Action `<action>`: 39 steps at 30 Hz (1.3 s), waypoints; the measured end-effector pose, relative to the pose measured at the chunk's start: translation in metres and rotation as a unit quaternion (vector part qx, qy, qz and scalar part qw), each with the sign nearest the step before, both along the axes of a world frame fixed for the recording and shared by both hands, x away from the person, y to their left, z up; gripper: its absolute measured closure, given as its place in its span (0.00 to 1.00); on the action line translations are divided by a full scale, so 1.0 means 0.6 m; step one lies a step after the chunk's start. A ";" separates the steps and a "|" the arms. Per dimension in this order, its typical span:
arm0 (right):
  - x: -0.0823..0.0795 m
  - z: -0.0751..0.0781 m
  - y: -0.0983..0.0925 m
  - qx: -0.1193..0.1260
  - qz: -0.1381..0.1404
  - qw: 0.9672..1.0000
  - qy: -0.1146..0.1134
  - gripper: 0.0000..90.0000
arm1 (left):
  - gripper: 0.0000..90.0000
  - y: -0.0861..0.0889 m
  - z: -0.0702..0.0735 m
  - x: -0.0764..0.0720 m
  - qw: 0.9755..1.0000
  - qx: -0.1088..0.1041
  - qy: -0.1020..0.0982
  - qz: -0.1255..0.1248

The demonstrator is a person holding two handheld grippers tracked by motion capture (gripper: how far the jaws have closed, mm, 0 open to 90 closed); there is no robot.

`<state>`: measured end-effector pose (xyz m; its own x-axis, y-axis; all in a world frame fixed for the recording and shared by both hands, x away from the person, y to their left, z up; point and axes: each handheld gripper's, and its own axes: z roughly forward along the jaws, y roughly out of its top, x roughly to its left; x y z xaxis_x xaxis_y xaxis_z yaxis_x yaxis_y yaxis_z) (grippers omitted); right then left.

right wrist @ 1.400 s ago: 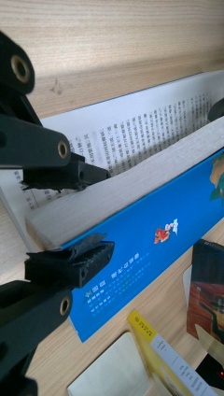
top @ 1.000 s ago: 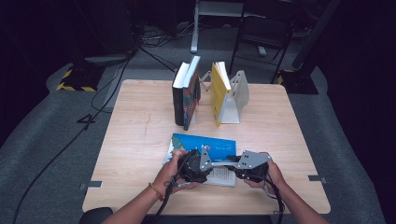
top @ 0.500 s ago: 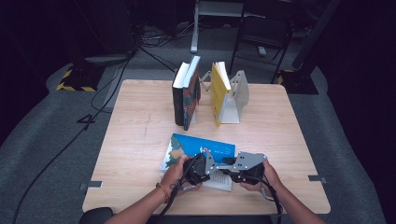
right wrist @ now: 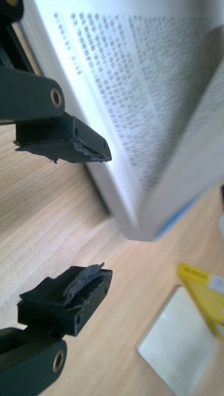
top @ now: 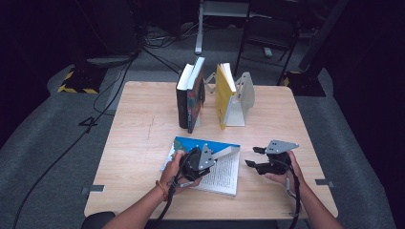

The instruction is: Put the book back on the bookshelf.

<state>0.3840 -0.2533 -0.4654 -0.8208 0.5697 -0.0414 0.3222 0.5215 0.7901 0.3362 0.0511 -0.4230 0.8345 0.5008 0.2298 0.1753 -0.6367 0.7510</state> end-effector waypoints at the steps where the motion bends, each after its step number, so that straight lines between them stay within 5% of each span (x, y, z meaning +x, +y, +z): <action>1: 0.003 -0.004 0.002 -0.006 -0.001 1.000 0.001 0.42 | 0.85 0.003 0.002 0.000 1.000 -0.005 -0.004 0.002; 5: 0.016 -0.032 0.025 -0.033 0.009 0.999 0.013 0.45 | 0.85 0.012 0.009 0.000 1.000 -0.018 -0.006 -0.001; 10: 0.026 -0.037 0.026 -0.011 0.011 1.000 0.021 0.46 | 0.85 0.024 0.017 0.002 0.999 -0.032 -0.007 0.001; 12: 0.026 -0.039 0.027 -0.030 0.002 0.999 0.014 0.47 | 0.85 0.028 0.022 0.002 0.999 -0.039 -0.007 0.000; 17: 0.032 -0.051 0.029 -0.031 0.005 0.999 0.028 0.45 | 0.85 0.031 0.024 0.001 0.999 -0.047 -0.007 -0.008; 21: 0.028 -0.047 0.034 -0.005 0.029 0.999 0.016 0.45 | 0.85 0.026 0.021 0.001 0.998 -0.053 0.001 -0.023; 24: 0.023 -0.037 0.022 0.038 0.029 0.999 0.016 0.50 | 0.84 0.028 0.021 0.003 0.998 -0.057 0.011 -0.029; 25: 0.020 -0.033 0.021 0.044 0.029 0.999 0.010 0.51 | 0.84 0.027 0.020 0.005 0.997 -0.061 0.027 -0.036; 28: 0.008 -0.018 0.020 0.059 0.035 0.998 -0.006 0.58 | 0.82 0.022 0.022 0.006 0.996 -0.049 0.059 -0.055; 33: -0.002 -0.001 0.018 0.076 0.031 0.996 -0.021 0.61 | 0.82 0.011 0.027 -0.003 0.995 -0.017 0.065 -0.069; 39: -0.009 0.022 0.015 0.100 0.028 0.994 -0.034 0.69 | 0.82 0.014 0.031 -0.004 0.994 -0.050 0.064 -0.074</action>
<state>0.3788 -0.2444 -0.4520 -0.8501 0.5264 0.0109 0.2392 0.3677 0.8987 0.3337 0.0594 -0.4042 0.9198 0.3857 0.0720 0.1835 -0.5853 0.7898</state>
